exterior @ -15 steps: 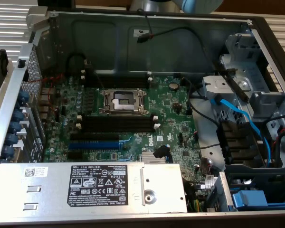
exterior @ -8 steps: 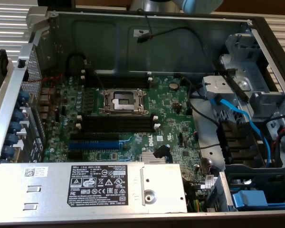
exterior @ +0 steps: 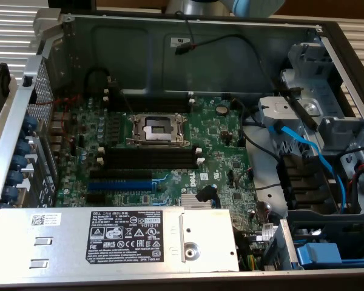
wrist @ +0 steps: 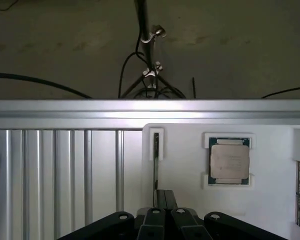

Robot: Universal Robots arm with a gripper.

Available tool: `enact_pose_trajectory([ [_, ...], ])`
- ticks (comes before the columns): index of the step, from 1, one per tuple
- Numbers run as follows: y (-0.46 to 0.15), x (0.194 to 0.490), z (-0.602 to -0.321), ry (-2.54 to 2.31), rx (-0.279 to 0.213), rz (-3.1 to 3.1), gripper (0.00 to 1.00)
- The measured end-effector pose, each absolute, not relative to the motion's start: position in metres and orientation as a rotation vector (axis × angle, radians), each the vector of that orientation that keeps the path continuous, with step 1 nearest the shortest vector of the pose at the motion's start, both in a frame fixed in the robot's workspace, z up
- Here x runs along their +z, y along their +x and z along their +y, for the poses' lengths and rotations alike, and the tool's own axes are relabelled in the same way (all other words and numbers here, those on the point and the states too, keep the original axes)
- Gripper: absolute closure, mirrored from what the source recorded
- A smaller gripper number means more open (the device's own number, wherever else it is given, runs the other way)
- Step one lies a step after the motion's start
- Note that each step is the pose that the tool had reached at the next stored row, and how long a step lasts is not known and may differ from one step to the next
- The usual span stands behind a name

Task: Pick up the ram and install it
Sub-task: 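Pick up the ram and move it above insertion slot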

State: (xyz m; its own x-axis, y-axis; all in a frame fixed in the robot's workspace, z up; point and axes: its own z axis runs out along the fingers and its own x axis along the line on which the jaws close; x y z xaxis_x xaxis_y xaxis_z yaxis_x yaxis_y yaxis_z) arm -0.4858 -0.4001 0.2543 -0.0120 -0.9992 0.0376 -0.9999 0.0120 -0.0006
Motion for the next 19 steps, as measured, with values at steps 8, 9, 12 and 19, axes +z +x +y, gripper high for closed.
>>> enact_pose_trajectory([
  [8, -0.483, 0.248, -0.402, 2.226, 0.065, -2.198, 0.9],
  [9, -0.482, 0.247, -0.402, 2.229, 0.067, -2.196, 0.9],
  [12, -0.48, 0.243, -0.402, 2.24, 0.072, -2.191, 0.9],
  [19, -0.48, 0.238, -0.403, 2.248, 0.074, -2.184, 0.9],
])
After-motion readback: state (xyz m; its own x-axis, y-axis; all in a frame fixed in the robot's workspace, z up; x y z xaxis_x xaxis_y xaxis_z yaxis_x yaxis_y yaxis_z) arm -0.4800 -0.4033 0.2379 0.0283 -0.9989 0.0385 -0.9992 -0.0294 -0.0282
